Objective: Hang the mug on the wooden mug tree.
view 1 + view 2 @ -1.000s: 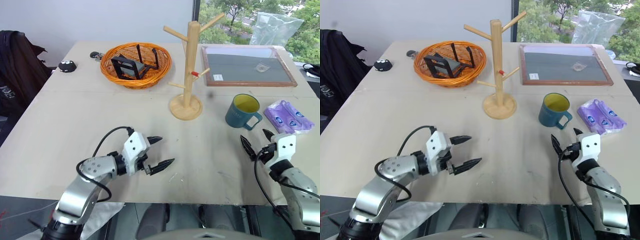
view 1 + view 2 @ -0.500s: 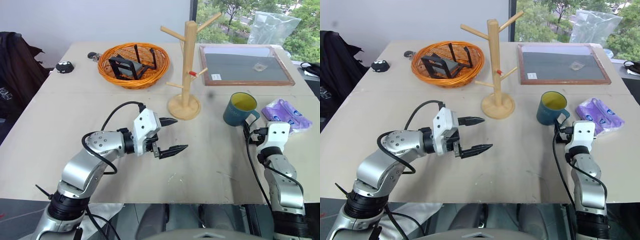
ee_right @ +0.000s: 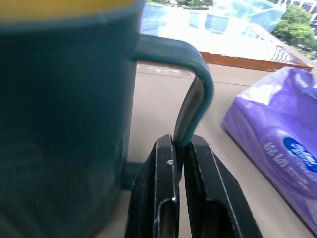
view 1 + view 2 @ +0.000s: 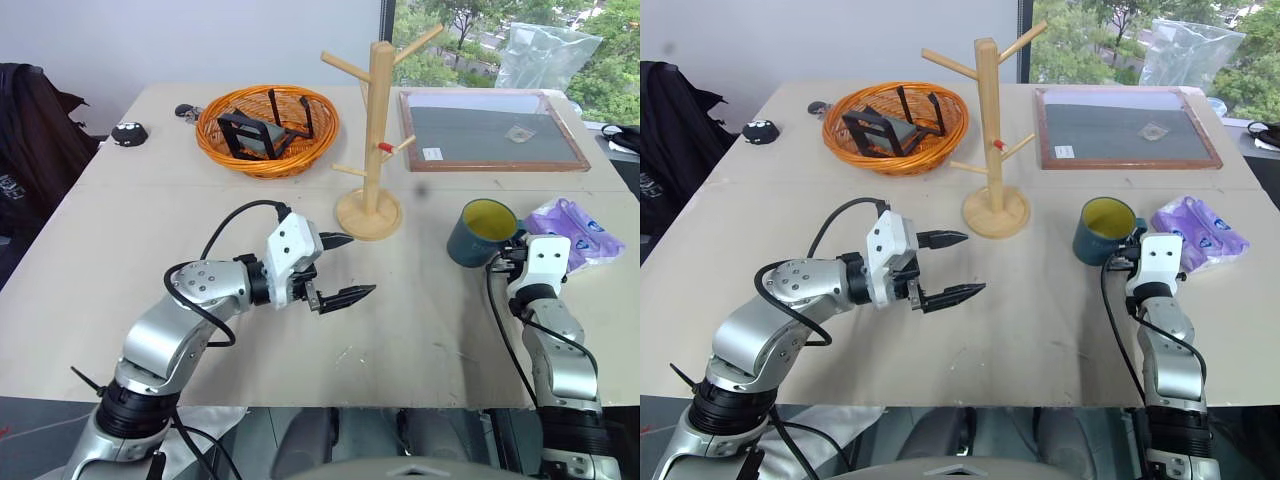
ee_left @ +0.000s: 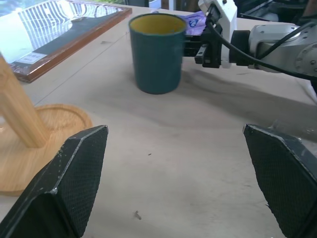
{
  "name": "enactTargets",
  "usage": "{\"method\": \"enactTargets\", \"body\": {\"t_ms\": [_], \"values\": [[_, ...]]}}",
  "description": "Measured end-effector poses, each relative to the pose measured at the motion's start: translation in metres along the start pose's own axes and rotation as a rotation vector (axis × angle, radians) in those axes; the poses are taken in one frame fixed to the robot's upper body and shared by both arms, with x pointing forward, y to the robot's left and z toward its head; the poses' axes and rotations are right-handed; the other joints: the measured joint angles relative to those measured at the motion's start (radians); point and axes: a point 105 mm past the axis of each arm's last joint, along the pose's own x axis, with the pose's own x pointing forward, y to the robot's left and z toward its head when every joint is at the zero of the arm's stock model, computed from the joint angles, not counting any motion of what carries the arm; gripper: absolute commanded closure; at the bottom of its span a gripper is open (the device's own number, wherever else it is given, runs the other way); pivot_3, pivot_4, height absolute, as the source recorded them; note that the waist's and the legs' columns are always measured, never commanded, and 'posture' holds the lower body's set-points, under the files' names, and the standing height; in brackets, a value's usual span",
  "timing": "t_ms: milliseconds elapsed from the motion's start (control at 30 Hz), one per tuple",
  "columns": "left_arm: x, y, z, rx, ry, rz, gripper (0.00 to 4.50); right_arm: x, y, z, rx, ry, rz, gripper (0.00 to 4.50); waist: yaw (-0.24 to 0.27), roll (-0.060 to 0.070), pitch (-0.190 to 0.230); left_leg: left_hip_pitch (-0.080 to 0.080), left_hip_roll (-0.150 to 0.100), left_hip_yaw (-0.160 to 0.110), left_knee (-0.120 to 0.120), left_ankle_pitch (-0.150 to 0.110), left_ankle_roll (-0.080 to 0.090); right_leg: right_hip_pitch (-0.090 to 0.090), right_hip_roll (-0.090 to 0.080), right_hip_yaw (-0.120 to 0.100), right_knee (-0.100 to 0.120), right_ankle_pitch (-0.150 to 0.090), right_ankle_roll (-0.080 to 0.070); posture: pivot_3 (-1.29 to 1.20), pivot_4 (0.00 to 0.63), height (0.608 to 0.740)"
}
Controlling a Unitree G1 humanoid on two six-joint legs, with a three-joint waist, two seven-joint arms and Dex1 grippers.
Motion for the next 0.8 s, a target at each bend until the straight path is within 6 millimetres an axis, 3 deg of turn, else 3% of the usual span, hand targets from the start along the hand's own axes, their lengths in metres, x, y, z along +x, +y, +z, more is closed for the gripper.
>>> {"method": "enactTargets", "body": {"t_ms": [133,233,300,367,533,667,800], "values": [[-0.001,0.006,0.01,-0.069,-0.132,0.08,0.0,-0.001,0.005,0.028,-0.047,0.031,0.256,4.42,0.001,0.0,0.001,-0.001,0.002,0.0,0.001,-0.001,0.001,0.0,0.0,0.0,0.0,0.0,0.0,0.0,0.15,0.74],[-0.012,0.008,0.013,-0.098,-0.225,0.134,0.0,-0.002,0.014,0.079,-0.204,0.035,0.512,4.42,-0.008,0.003,0.002,0.0,0.002,0.0,0.001,-0.003,0.005,0.0,0.0,0.0,0.0,0.0,0.0,0.0,0.15,0.74],[-0.015,0.008,0.011,-0.104,-0.243,0.15,0.0,-0.002,0.017,0.104,-0.245,0.021,0.571,4.42,-0.008,0.001,0.002,0.0,0.003,-0.002,0.001,-0.003,0.005,0.001,0.001,-0.002,-0.001,0.0,0.0,0.0,0.15,0.74],[-0.02,0.008,0.012,-0.125,-0.308,0.177,0.0,-0.003,0.029,0.133,-0.321,0.055,0.688,4.42,-0.009,0.001,0.002,-0.001,0.003,-0.002,0.0,-0.003,0.005,0.001,0.0,-0.002,-0.001,0.0,0.0,0.0,0.15,0.74],[-0.036,0.01,0.019,-0.11,-0.439,0.245,0.0,0.001,0.071,0.179,-0.452,0.063,0.86,4.42,-0.001,0.001,0.002,-0.003,0.003,-0.002,0.001,-0.003,0.005,-0.001,-0.001,-0.002,-0.002,0.0,0.0,0.0,0.15,0.74],[-0.048,0.007,0.012,-0.095,-0.459,0.296,0.0,0.008,0.097,0.198,-0.405,0.092,0.897,4.42,0.007,0.0,0.003,-0.005,0.003,-0.003,0.001,0.0,0.001,-0.002,-0.002,-0.004,-0.003,0.0,0.0,0.0,0.15,0.74],[-0.051,0.004,0.011,-0.083,-0.478,0.315,0.0,0.009,0.106,0.194,-0.381,0.15,0.906,4.42,0.016,-0.001,0.003,-0.008,0.002,-0.005,0.002,0.0,0.001,-0.004,-0.003,-0.005,-0.003,0.0,0.0,0.0,0.15,0.74]]}}
